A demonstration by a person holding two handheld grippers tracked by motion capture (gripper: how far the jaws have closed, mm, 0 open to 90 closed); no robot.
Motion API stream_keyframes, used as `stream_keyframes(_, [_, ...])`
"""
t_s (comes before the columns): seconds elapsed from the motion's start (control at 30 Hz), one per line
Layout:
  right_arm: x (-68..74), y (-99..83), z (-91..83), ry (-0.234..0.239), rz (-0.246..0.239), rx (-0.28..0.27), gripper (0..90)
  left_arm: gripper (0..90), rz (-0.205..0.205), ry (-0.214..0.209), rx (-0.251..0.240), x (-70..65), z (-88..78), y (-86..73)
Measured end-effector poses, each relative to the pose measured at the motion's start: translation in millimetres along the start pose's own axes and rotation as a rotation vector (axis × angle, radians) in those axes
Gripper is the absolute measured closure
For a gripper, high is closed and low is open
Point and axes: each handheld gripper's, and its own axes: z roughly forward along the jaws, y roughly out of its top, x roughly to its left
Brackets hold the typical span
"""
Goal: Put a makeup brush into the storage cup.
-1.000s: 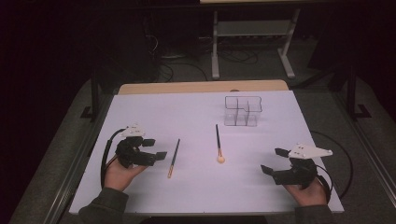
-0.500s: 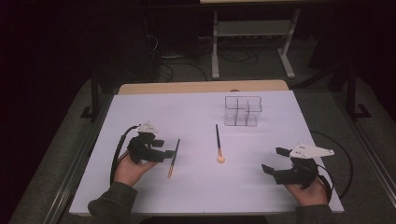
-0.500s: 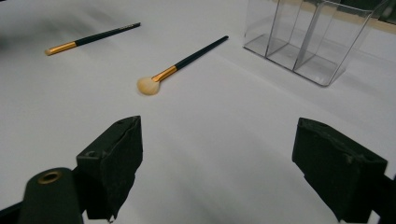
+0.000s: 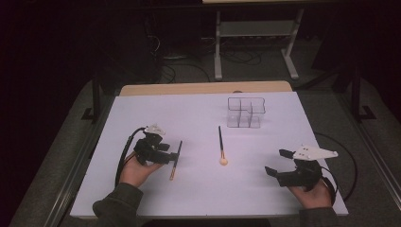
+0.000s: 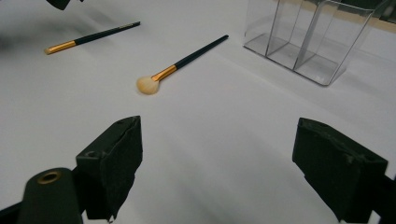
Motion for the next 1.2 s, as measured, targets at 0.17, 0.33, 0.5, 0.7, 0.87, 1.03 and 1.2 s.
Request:
stream_keyframes(0.17, [0.1, 0.0, 0.4, 0.002, 0.000, 0.004, 14.9, 42.6, -0.007, -0.001, 0.015, -0.9, 5.5, 1.1])
stream_keyframes(0.33, [-0.2, 0.1, 0.4, 0.002, -0.001, 0.003, 14.9, 44.0, -0.007, 0.002, 0.038, -1.5, 10.3, 1.6])
stream_keyframes(0.5, [-0.4, 0.3, 0.8, 0.004, -0.003, 0.002, 14.9, 45.2, -0.016, 0.001, 0.049, -2.2, 14.4, 1.8])
stream_keyframes(0.7, [-0.6, 0.4, 1.0, 0.007, -0.005, 0.004, 14.9, 47.3, -0.024, 0.005, 0.072, -2.5, 19.1, 1.0])
stream_keyframes(0.87, [-0.4, 0.4, 1.1, 0.009, -0.008, 0.005, 14.9, 49.0, -0.020, 0.008, 0.091, -2.0, 23.0, 0.1])
stream_keyframes(1.03, [-0.5, 0.5, 1.3, 0.010, -0.010, 0.006, 14.9, 50.2, -0.024, 0.005, 0.120, -1.3, 25.8, -1.0])
stream_keyframes(1.2, [0.0, 0.5, 1.6, 0.012, -0.009, 0.008, 14.9, 53.0, -0.029, 0.009, 0.132, -2.5, 28.0, -1.4])
